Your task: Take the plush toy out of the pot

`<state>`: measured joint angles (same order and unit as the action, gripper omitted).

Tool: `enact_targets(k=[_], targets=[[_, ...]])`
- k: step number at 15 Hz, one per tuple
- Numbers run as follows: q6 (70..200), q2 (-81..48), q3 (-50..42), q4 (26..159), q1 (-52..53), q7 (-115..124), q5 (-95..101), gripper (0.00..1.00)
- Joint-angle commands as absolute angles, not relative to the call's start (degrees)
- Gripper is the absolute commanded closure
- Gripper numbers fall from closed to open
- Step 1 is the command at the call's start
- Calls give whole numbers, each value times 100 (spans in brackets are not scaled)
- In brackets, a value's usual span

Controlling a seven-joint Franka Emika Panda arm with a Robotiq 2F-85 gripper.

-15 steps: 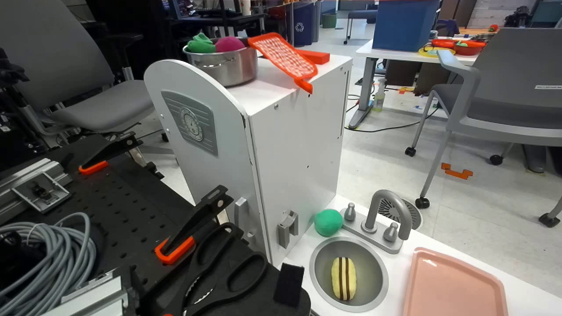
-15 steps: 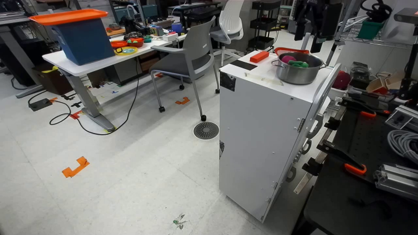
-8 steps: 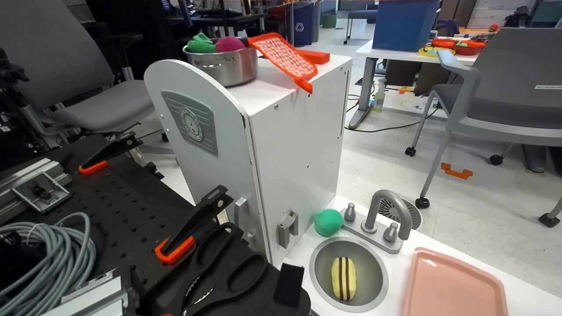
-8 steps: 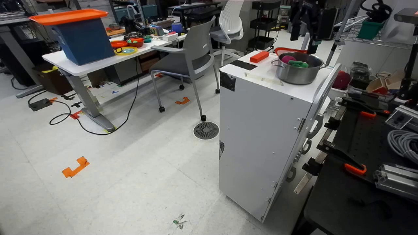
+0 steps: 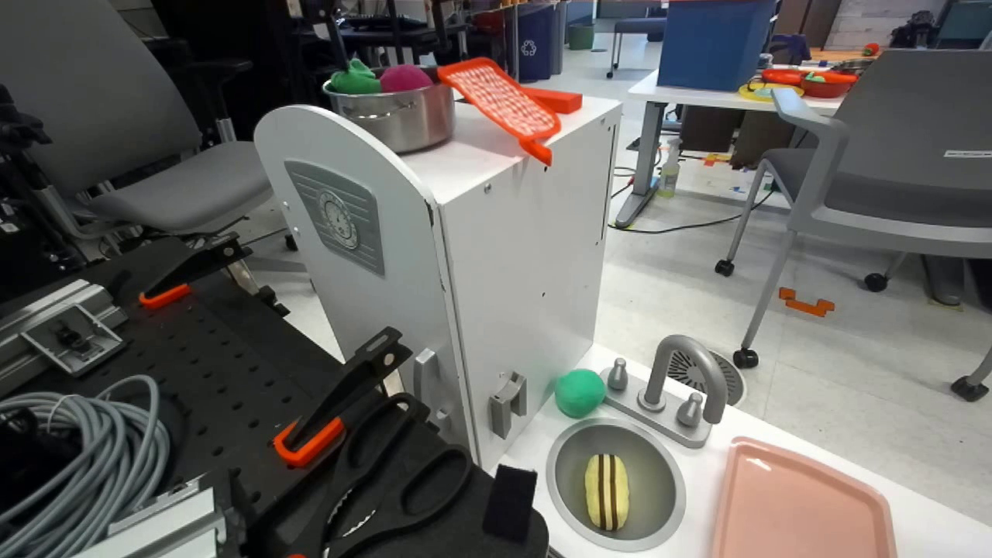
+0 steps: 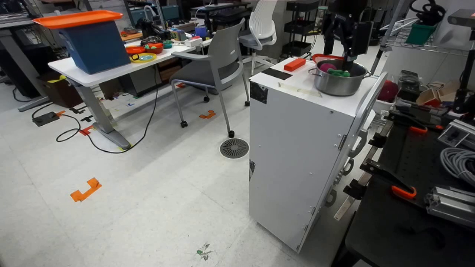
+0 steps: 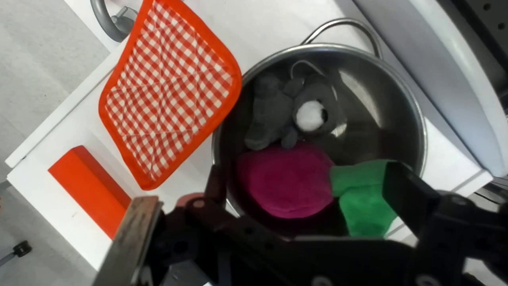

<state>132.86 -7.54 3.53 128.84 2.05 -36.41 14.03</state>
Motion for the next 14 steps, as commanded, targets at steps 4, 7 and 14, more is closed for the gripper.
enact_targets(k=[4,7,14], targets=[[13536,-940,466,12760,226,-3734,1420,0],[13546,-941,503,12760,223,-3762,1387,0],[13580,-890,545,12804,205,-3877,1329,0]])
